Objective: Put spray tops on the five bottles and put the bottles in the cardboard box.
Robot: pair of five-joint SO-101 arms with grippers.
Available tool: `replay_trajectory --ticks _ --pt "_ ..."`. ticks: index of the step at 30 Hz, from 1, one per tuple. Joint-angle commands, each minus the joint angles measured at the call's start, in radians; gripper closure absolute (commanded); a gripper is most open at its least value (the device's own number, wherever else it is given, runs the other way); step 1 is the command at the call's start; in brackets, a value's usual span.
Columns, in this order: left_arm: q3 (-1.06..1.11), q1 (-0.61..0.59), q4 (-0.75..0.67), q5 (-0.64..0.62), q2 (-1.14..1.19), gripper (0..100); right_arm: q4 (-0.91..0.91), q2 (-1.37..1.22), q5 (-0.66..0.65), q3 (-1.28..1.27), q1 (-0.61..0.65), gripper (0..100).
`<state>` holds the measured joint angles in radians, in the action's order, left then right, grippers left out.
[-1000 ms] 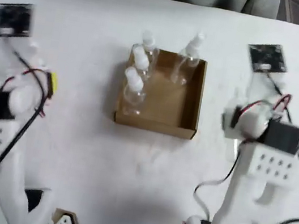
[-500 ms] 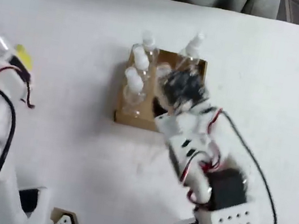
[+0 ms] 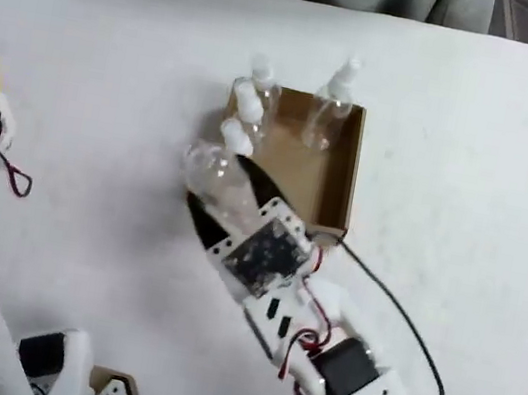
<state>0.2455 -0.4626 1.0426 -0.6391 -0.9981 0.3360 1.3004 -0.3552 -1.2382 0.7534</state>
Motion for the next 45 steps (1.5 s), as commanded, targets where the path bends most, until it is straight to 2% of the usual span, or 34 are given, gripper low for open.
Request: replay_trajectory --ticks 1,4,7,12,19,23,28,34,41,45 --pt "-0.098 -0.010 -0.068 0.002 -0.048 98 -0.094 0.024 -0.011 -0.064 0.067 98.2" --pt "-0.140 0.008 -0.060 0.126 -0.074 98 -0.096 0.024 -0.011 -0.110 0.110 98.2" --pt "-0.152 0.101 -0.057 0.258 -0.119 98 -0.096 0.024 -0.011 -0.127 0.142 98.2" --pt "-0.144 0.209 0.061 0.325 -0.246 98 -0.091 0.025 -0.009 -0.137 0.193 98.2" --pt "-0.127 0.234 0.184 0.328 -0.326 98 -0.088 0.027 -0.009 -0.184 0.262 98.2" --pt "-0.015 0.234 0.149 0.330 -0.329 98 -0.087 0.084 -0.009 -0.210 0.262 98.2" --pt "0.101 0.234 0.071 0.330 -0.332 98 -0.084 0.300 -0.011 -0.313 0.262 98.3" --pt "0.114 0.237 0.077 0.327 -0.334 98 0.062 0.484 -0.011 -0.334 0.262 98.3" --pt "0.103 0.240 0.078 0.322 -0.337 98 0.074 0.464 -0.011 -0.336 0.271 98.3" --pt "0.115 0.242 0.078 0.325 -0.432 98 0.074 0.424 -0.011 -0.336 0.321 98.3"
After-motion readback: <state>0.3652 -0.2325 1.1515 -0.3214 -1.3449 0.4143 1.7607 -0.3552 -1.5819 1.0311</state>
